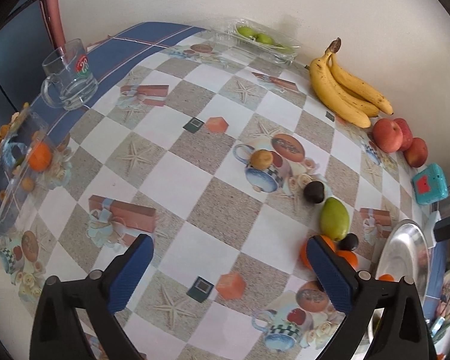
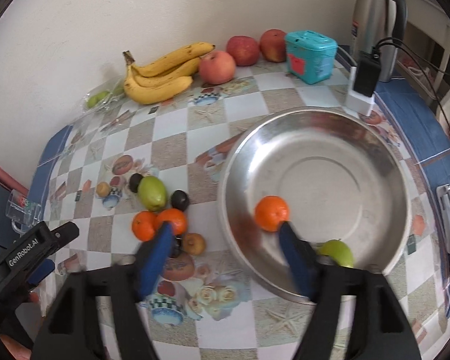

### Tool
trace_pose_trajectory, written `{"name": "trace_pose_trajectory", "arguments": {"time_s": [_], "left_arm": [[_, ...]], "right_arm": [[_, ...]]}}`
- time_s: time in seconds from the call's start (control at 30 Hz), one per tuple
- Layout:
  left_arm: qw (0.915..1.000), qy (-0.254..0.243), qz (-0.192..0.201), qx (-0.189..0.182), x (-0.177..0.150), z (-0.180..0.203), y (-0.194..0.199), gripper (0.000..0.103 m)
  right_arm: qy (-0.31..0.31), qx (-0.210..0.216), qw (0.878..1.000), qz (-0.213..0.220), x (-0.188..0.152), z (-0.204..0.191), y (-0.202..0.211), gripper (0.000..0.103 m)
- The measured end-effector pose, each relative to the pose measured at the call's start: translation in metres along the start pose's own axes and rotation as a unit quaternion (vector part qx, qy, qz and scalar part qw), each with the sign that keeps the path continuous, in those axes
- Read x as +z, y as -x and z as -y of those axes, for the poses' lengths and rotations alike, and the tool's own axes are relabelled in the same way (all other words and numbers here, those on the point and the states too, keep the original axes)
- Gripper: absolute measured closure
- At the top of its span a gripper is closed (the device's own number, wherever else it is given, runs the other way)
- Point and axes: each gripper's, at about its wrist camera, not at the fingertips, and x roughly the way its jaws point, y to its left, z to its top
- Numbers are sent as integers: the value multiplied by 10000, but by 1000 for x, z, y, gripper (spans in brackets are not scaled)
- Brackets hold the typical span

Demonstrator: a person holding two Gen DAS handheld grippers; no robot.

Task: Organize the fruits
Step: 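Move both grippers back toward the fruit pile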

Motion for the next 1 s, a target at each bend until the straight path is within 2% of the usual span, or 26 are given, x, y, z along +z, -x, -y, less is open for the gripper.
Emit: {"name": "trace_pose_trajectory", "arguments": {"time_s": [0.33,0.67,1.0], "left_arm": [[9997,-127,222,-26,2,-2,-3,0],[9995,-255,-86,-173,1,9,-19,0],[9976,-611,-192,-280,-1,28,-25,0]], "right_arm": [[186,182,9997,7,-4,-19,-12,14],[228,215,9993,-208,-6,-24,-26,14],[214,185,9994,-182,-4,-22,-28,14]]}}
